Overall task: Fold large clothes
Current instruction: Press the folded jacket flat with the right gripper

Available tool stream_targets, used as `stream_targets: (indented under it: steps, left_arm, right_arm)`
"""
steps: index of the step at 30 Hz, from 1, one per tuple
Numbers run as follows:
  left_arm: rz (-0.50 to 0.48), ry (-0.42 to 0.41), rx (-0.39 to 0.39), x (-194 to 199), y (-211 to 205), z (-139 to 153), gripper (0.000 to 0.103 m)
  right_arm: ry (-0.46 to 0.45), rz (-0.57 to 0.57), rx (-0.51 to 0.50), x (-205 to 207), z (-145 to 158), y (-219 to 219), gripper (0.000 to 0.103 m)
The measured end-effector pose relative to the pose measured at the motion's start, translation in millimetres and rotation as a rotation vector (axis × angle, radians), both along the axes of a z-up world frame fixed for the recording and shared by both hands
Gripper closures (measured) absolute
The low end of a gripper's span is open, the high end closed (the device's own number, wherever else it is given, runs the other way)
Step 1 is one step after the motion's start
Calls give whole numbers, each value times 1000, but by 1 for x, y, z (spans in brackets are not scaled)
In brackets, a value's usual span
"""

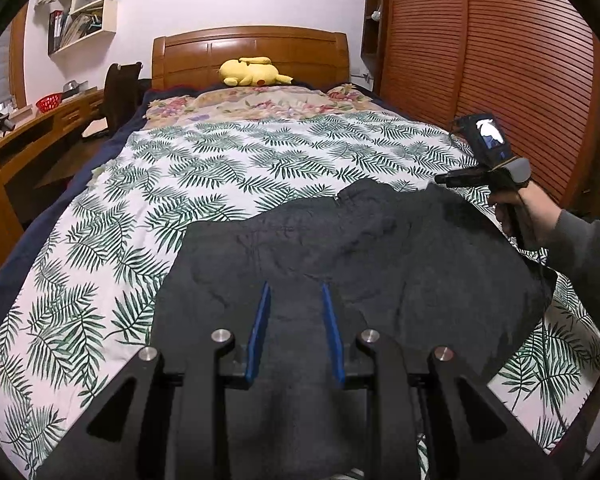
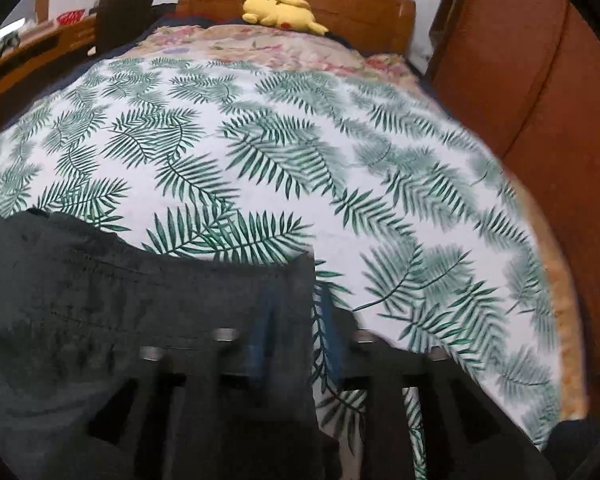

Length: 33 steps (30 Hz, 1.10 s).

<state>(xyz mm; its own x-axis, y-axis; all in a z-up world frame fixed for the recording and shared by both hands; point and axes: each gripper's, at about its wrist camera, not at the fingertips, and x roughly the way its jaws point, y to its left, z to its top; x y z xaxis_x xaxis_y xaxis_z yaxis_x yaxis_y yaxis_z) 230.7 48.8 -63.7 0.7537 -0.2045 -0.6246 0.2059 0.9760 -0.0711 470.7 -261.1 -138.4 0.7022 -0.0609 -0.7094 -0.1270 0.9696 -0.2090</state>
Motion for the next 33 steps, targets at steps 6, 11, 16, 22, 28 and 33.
stream_targets:
  steps: [6, 11, 16, 22, 28, 33]
  left_arm:
    - [17, 0, -11, 0, 6, 0, 79]
    - [45, -18, -13, -3, 14, 4, 79]
    - [61, -16, -8, -5, 20, 3, 79]
    - [69, -20, -13, -8, 25, 5, 79]
    - [62, -16, -5, -7, 20, 2, 79]
    - [49, 4, 5, -5, 13, -6, 79]
  right_arm:
    - [34, 209, 98, -34, 9, 54, 51]
    - [103, 362, 123, -53, -7, 109, 51]
    - [155, 393, 53, -53, -31, 149, 51]
    - [137, 346, -36, -22, -50, 160, 56]
    - [149, 307, -72, 4, -67, 164, 73]
    - [131, 275, -16, -2, -56, 158, 73]
